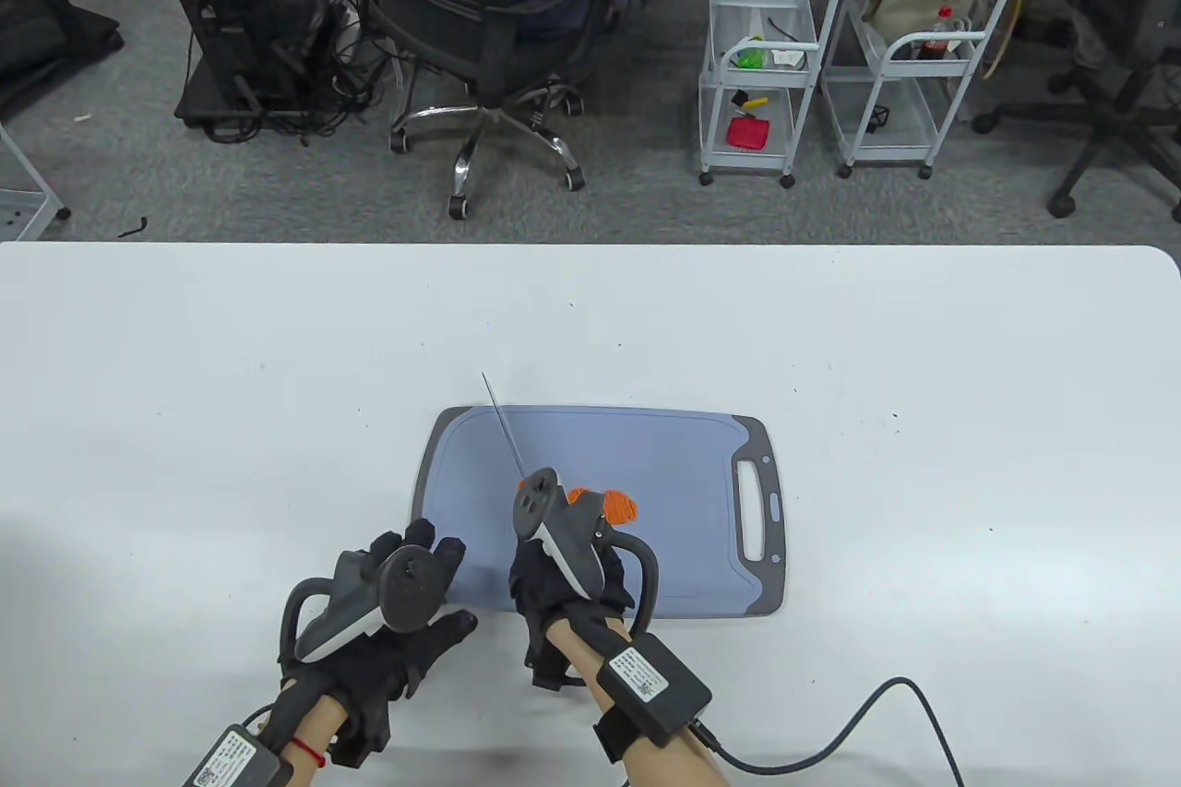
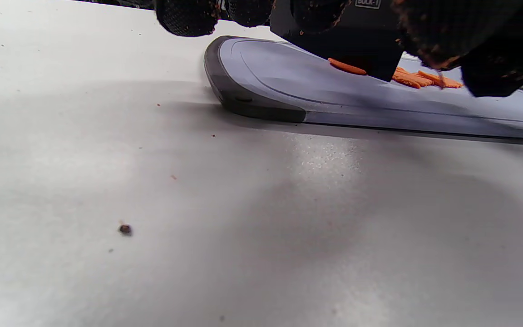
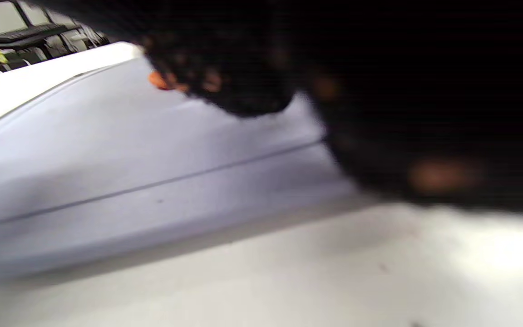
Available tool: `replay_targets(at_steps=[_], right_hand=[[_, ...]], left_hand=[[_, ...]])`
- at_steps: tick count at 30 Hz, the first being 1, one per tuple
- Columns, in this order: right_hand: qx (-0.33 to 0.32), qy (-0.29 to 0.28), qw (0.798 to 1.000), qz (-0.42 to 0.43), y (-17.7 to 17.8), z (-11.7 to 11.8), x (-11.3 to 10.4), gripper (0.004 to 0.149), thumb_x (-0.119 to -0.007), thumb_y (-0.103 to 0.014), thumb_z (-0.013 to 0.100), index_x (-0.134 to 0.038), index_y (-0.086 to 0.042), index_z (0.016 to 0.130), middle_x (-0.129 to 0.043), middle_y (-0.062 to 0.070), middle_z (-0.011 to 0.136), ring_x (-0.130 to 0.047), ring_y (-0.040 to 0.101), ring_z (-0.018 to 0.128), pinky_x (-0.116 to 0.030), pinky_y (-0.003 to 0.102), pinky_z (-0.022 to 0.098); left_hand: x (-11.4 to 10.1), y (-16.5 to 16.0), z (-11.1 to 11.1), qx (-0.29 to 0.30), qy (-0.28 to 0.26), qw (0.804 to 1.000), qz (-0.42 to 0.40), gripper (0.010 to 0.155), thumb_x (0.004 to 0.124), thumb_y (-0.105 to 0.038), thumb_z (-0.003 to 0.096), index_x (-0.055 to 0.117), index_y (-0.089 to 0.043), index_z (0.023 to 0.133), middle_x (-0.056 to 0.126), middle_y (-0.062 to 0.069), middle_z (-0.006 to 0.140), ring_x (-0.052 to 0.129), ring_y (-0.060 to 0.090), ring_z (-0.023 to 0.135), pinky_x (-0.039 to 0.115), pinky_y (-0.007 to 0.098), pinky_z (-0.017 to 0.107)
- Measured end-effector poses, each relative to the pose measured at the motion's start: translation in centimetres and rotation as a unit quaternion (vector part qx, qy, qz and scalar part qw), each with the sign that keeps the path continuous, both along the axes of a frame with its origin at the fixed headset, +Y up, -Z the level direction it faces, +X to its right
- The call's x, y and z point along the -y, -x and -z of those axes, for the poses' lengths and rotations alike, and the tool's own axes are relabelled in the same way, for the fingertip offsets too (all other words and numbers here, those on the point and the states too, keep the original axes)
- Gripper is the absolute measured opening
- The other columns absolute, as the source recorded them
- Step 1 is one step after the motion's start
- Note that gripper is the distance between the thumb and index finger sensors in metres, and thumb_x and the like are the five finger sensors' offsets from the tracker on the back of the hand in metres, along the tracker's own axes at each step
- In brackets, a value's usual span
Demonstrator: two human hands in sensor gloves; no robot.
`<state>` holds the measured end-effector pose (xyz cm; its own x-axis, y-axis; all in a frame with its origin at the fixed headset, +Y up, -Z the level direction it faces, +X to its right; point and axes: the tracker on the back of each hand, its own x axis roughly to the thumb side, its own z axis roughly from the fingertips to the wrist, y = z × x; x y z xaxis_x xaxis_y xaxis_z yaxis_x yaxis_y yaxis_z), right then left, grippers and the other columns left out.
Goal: Chop plasticine discs into granules with repetitive downward strikes
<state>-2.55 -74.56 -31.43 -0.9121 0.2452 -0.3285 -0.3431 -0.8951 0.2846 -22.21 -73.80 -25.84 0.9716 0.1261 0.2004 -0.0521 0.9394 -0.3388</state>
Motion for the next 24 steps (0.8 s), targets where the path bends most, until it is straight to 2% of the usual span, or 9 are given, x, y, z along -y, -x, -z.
replay_targets(at_steps=[3,6,9,13,14,15,16,21,24], right_hand=[[0.001,0.012,1.0,0.025,-1.3,-0.6,-0.2,0.047,-0.074,-0.05,0.051,-0.079,-0.009,0.073,-0.099,-0.002,0.037,-0.108,0.027,-0.006,-0.087,0.047,-0.001],[-0.008,-0.035,0.999,0.032,-1.2,-1.2,-1.0,0.048,-0.076,-0.05,0.051,-0.082,-0.007,0.072,-0.1,-0.001,0.035,-0.106,0.025,-0.008,-0.086,0.045,-0.003],[-0.001,-0.09,0.996,0.026,-0.1,-0.5,-1.3,0.048,-0.076,-0.05,0.05,-0.083,-0.008,0.072,-0.1,-0.001,0.035,-0.106,0.025,-0.008,-0.086,0.045,-0.003],[-0.001,-0.033,0.999,-0.003,1.1,0.9,-0.1,0.048,-0.074,-0.051,0.05,-0.081,-0.009,0.072,-0.1,-0.002,0.036,-0.107,0.025,-0.007,-0.087,0.045,-0.002],[0.002,-0.051,0.999,0.0,1.1,0.5,0.1,0.048,-0.075,-0.05,0.05,-0.081,-0.008,0.072,-0.1,-0.002,0.035,-0.107,0.025,-0.008,-0.087,0.046,-0.002],[-0.014,-0.033,0.999,-0.02,1.4,0.5,0.3,0.048,-0.074,-0.05,0.051,-0.078,-0.008,0.073,-0.099,-0.001,0.037,-0.108,0.026,-0.006,-0.087,0.046,-0.001],[-0.023,-0.037,0.998,-0.041,1.3,0.3,0.0,0.048,-0.073,-0.051,0.051,-0.078,-0.009,0.073,-0.099,-0.003,0.037,-0.109,0.025,-0.006,-0.088,0.045,-0.002],[-0.014,0.007,1.0,-0.007,0.3,-0.5,-0.2,0.048,-0.072,-0.051,0.051,-0.077,-0.008,0.073,-0.099,-0.002,0.037,-0.109,0.027,-0.005,-0.088,0.047,-0.001],[-0.018,-0.011,1.0,0.003,0.3,-1.1,-1.6,0.049,-0.074,-0.05,0.051,-0.081,-0.007,0.073,-0.1,-0.001,0.036,-0.107,0.025,-0.007,-0.087,0.045,-0.003]], left_hand=[[-0.1,0.0,0.0,0.001,-0.002,1.0,-0.001,0.081,0.06,-0.067,0.042,0.044,-0.033,0.114,0.035,0.011,0.127,0.051,0.049,0.112,0.043,0.065,0.077],[0.0,0.0,0.1,0.0,-0.002,1.0,-0.003,0.081,0.06,-0.067,0.042,0.044,-0.033,0.114,0.036,0.011,0.127,0.051,0.049,0.112,0.043,0.065,0.077],[0.0,0.1,0.2,-0.003,-0.003,1.0,-0.001,0.082,0.06,-0.067,0.0421,0.044,-0.032,0.114,0.035,0.011,0.127,0.051,0.049,0.112,0.043,0.065,0.077],[0.0,0.2,0.1,-0.004,-0.002,1.0,0.0,0.082,0.06,-0.067,0.0419,0.044,-0.032,0.114,0.036,0.011,0.127,0.051,0.049,0.112,0.043,0.065,0.077],[-0.1,0.2,0.1,-0.004,-0.002,1.0,0.001,0.081,0.06,-0.067,0.0421,0.044,-0.032,0.114,0.035,0.011,0.127,0.051,0.049,0.112,0.043,0.065,0.077],[-0.1,0.2,0.1,-0.003,-0.004,1.0,0.0,0.082,0.061,-0.067,0.042,0.044,-0.032,0.114,0.036,0.011,0.127,0.051,0.049,0.112,0.043,0.065,0.077],[-0.1,0.2,0.1,-0.003,-0.004,1.0,-0.001,0.081,0.06,-0.067,0.042,0.044,-0.032,0.114,0.035,0.011,0.127,0.051,0.049,0.112,0.043,0.065,0.077],[-0.1,0.1,0.1,-0.001,-0.003,1.0,-0.001,0.081,0.06,-0.067,0.042,0.044,-0.033,0.114,0.035,0.011,0.127,0.051,0.049,0.112,0.043,0.065,0.077],[0.0,0.1,0.2,0.001,-0.003,1.0,-0.001,0.082,0.06,-0.067,0.042,0.044,-0.033,0.114,0.035,0.011,0.127,0.051,0.049,0.112,0.043,0.065,0.077]])
